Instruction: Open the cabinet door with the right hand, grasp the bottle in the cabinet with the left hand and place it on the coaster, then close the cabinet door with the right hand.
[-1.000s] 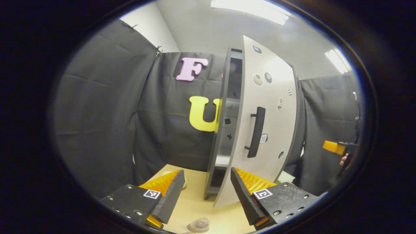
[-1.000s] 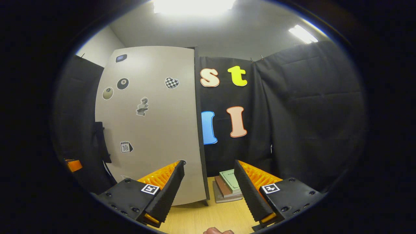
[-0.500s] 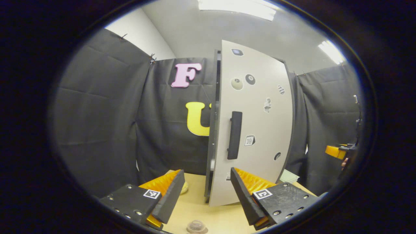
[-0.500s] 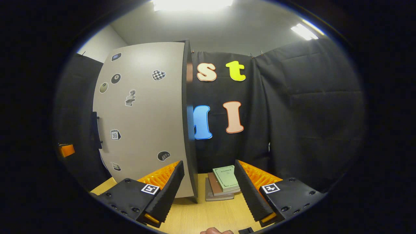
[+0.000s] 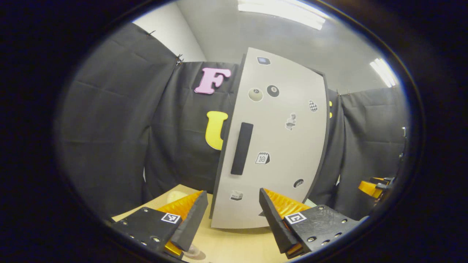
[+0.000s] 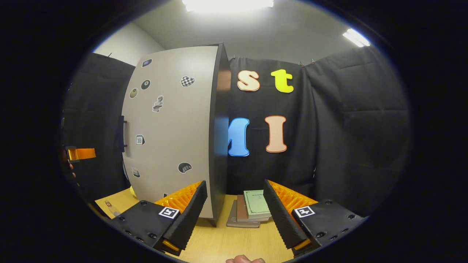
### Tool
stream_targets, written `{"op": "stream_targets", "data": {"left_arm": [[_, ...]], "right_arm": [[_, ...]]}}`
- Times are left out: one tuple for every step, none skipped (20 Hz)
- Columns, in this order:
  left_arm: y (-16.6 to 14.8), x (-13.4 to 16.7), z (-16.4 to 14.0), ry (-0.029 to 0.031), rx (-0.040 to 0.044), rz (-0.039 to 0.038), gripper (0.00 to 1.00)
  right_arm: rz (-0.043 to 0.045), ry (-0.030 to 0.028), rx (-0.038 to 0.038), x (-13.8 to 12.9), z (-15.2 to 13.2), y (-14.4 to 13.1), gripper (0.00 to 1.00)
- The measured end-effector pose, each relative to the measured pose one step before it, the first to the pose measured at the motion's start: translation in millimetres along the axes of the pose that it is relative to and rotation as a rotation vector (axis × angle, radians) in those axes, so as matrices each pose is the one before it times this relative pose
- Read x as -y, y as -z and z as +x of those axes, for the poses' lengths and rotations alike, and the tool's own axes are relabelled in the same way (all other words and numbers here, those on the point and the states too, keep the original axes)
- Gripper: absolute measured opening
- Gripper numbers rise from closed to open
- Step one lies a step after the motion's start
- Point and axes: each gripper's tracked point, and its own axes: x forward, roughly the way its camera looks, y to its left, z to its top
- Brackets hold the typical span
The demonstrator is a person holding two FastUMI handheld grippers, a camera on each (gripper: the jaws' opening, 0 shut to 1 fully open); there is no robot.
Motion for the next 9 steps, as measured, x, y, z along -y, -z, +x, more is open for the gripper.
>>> {"op": "stream_targets", "data": {"left_arm": [[-1.5, 1.03, 0.6, -0.00212, -0.00257, -0.00347, 0.88], [-2.05, -1.31, -0.21, -0.00466, -0.00191, 0.00911, 0.85], [-6.2, -1.74, 0.37, -0.00555, 0.00287, 0.01806, 0.85], [-6.31, -1.05, 1.45, -0.00654, 0.00552, 0.01507, 0.85], [-7.08, -1.54, 1.79, -0.0009, 0.00873, 0.00446, 0.85], [-6.62, -1.89, -1.07, -0.00237, 0.01189, -0.00053, 0.85], [-5.94, -2.49, -0.16, -0.00166, 0.0115, 0.00749, 0.85], [-3.41, -4.45, -1.87, -0.00562, 0.00699, 0.0186, 0.85], [-2.15, -4.43, 0.73, -0.004, 0.0024, 0.02675, 0.84]], "right_arm": [[-0.00777, -0.01375, -0.00083, 0.43, -0.18, -0.22, 0.98], [-0.00956, -0.00934, -0.00308, 1.11, -0.07, -0.07, 0.98], [-0.00919, -0.00294, -0.00376, 0.7, 0.4, -0.34, 0.98], [-0.00369, 0.00534, -0.00331, 0.71, 0.52, -1.43, 0.98], [0.00477, 0.00851, 0.00062, 0.82, 1.19, -2.64, 0.98], [0.01193, 0.00875, -0.00062, -0.62, 0.75, -2.04, 0.98], [0.01315, 0.00711, -0.00081, -3.73, 1.91, -2.49, 0.98], [0.00909, 0.00868, -0.00207, -2.46, 2.07, -2.42, 0.98], [0.00456, 0.01059, -0.00214, -1.49, 2.06, -2.89, 0.98]]}}
